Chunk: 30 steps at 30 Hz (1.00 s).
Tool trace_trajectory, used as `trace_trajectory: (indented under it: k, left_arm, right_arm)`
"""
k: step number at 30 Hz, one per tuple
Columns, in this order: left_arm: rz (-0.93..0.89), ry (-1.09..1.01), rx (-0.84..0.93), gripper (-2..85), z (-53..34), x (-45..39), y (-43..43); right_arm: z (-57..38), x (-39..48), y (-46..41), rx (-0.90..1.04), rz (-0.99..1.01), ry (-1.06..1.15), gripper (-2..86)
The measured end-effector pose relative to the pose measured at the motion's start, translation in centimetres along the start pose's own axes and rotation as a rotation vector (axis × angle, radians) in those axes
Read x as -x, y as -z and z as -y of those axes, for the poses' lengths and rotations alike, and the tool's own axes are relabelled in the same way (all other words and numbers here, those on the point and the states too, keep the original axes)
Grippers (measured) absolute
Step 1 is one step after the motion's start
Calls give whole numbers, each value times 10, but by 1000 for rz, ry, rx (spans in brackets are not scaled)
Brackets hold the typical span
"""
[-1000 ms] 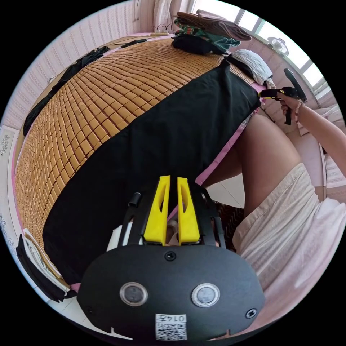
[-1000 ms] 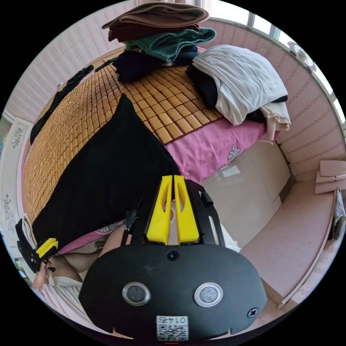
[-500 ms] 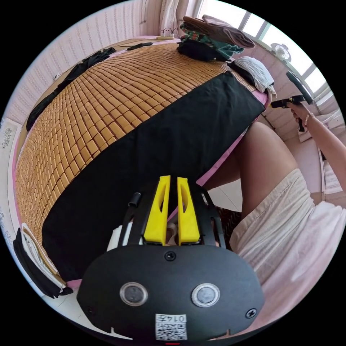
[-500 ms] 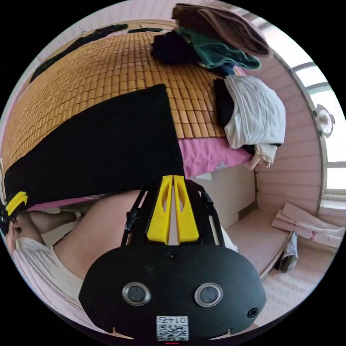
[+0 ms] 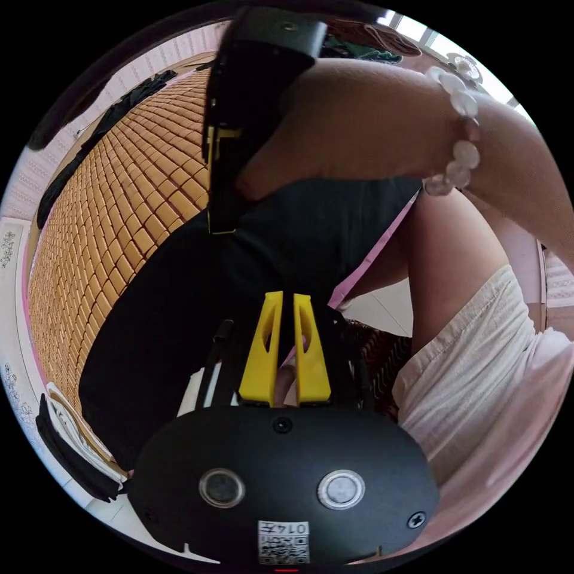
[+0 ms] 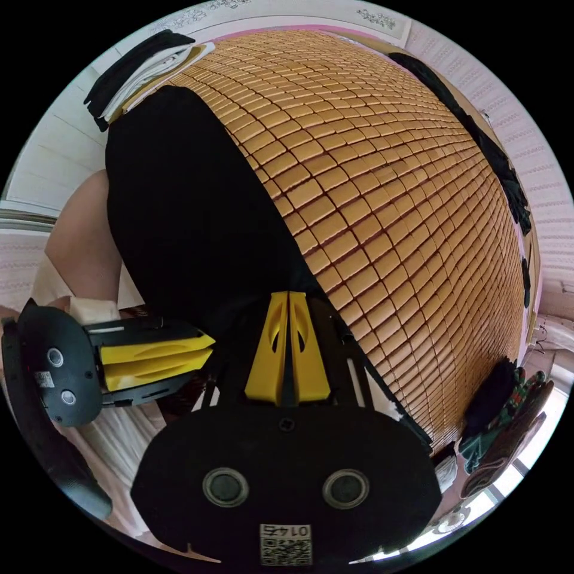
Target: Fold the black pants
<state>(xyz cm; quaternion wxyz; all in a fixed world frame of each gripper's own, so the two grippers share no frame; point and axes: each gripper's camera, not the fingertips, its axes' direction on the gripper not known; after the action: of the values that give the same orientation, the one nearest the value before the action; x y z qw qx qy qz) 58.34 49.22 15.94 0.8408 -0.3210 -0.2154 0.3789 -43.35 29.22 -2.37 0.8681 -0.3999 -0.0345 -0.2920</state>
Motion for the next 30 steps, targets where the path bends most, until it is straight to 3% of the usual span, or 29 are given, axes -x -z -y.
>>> trace_trajectory:
  k: [9, 22, 27, 30]
  left_arm:
    - [11, -76, 15, 25, 22, -16, -7]
    - [9, -122, 43, 20, 54, -39, -15]
    - [21, -120, 55, 16, 65, -50, -17]
    - [17, -76, 57, 10, 70, -55, -14]
  right_arm:
    - [30, 6, -6, 90, -88, 86, -9]
    - [20, -37, -24, 166, 71, 63, -10]
    - [-16, -49, -30, 103, 99, 18, -9]
    - [-65, -65, -29, -66, 171, -44, -9]
